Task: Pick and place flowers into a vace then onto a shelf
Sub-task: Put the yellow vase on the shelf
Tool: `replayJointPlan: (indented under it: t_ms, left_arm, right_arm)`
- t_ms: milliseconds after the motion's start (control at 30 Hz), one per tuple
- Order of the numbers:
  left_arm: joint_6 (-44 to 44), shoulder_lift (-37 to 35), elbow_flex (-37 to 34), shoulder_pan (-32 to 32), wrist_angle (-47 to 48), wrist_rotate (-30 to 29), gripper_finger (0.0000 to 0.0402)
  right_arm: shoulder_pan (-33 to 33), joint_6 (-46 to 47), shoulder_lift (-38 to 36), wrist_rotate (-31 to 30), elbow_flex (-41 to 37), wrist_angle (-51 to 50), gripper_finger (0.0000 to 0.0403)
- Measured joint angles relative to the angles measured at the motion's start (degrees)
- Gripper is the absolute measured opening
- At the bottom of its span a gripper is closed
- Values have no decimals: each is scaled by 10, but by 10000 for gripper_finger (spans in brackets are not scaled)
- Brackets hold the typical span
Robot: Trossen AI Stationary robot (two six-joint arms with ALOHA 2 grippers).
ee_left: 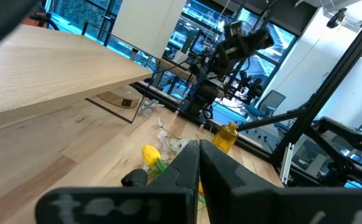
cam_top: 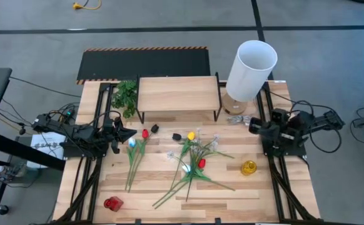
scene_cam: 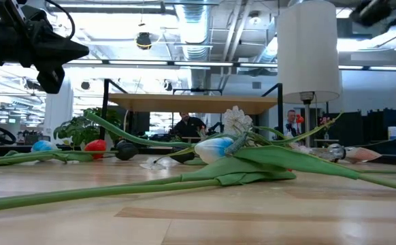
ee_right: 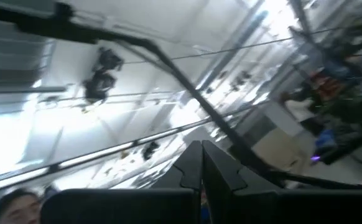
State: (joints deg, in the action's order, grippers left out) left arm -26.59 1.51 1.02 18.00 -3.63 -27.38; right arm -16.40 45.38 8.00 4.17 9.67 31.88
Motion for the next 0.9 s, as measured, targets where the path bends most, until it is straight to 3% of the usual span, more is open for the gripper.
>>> replayJointPlan:
  t_ms: [267,500,700,900]
  left_arm:
    - [0,0,0,0,0,0,0]
    - [0,0,0,0,0,0,0]
    - [0,0,0,0,0,0,0]
    - [0,0,0,0,0,0,0]
  right_arm:
    - [0,41,68,63,116,-152,0]
    - [-2,87,160,121,233,-421,0]
    - [-30,176,213,123,285,-687,0]
    - [-90,291,240,88,289,-822,0]
